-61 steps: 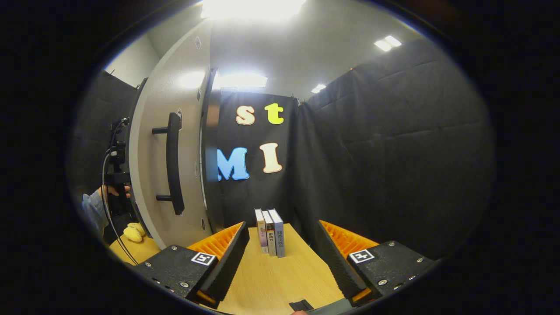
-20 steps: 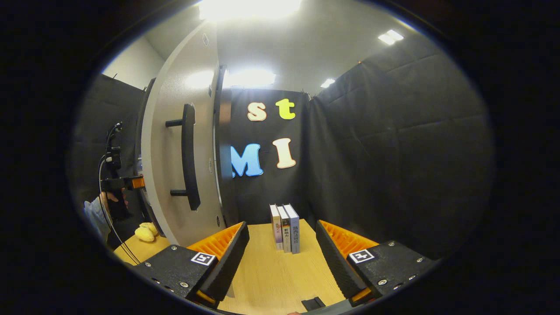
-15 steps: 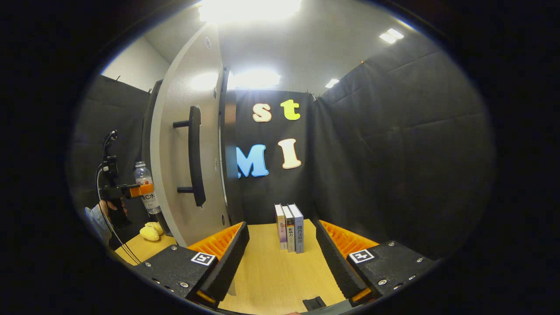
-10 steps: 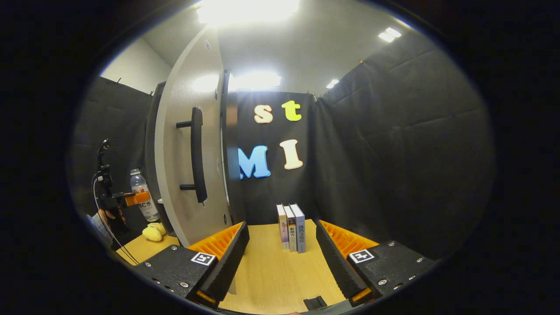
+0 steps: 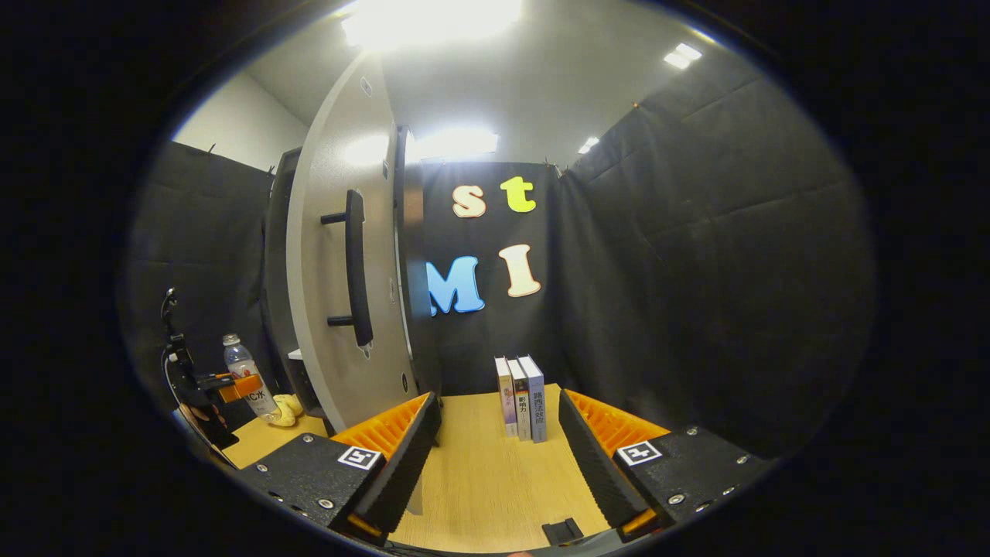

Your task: Open the cabinet door with the right hand, grasp the bottle in the cabinet with the left hand and place it on the coaster, then close the cabinet door with the right hand.

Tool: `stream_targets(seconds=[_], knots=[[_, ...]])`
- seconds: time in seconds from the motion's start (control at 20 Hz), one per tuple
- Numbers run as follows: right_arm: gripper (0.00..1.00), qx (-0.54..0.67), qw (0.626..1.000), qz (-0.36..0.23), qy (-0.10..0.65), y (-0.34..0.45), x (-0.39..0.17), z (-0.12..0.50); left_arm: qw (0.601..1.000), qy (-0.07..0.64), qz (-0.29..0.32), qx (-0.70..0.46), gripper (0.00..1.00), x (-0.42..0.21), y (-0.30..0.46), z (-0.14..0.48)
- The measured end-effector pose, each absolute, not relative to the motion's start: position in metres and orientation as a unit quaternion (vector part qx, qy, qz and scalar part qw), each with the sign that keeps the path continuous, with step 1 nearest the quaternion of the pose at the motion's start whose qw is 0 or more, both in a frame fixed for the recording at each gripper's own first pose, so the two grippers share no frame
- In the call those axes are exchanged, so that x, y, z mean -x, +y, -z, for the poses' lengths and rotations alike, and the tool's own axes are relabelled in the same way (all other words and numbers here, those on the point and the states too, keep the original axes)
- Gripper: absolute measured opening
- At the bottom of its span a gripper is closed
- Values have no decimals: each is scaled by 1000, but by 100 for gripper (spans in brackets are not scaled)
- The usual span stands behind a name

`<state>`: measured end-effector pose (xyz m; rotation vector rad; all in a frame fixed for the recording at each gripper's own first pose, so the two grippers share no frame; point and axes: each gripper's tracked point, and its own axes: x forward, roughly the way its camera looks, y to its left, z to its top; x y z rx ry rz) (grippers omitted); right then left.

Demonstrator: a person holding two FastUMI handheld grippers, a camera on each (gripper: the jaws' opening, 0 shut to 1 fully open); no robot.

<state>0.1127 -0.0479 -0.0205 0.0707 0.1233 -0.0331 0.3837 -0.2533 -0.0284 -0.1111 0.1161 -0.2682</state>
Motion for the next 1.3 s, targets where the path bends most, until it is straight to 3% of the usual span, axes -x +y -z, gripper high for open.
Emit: stream_targets(seconds=[0.4, 0.55, 0.75, 0.8, 0.9, 1.3], knots=[[95, -34, 997, 15, 64, -50, -122, 25, 986, 82, 129, 58, 75, -386, -252, 36], [95, -22, 997, 11, 70, -49, -125, 30, 986, 89, 126, 63, 79, -387, -251, 41], [95, -24, 997, 9, 72, -45, -131, 33, 984, 104, 121, 77, 75, -391, -250, 43], [95, -22, 997, 8, 72, -44, -133, 33, 984, 109, 118, 77, 79, -392, -249, 44], [95, -16, 997, 11, 71, -45, -136, 35, 984, 115, 113, 76, 75, -393, -247, 45], [95, -11, 995, 10, 95, -39, -142, 59, 980, 156, 101, 73, 75, -378, -239, 67]])
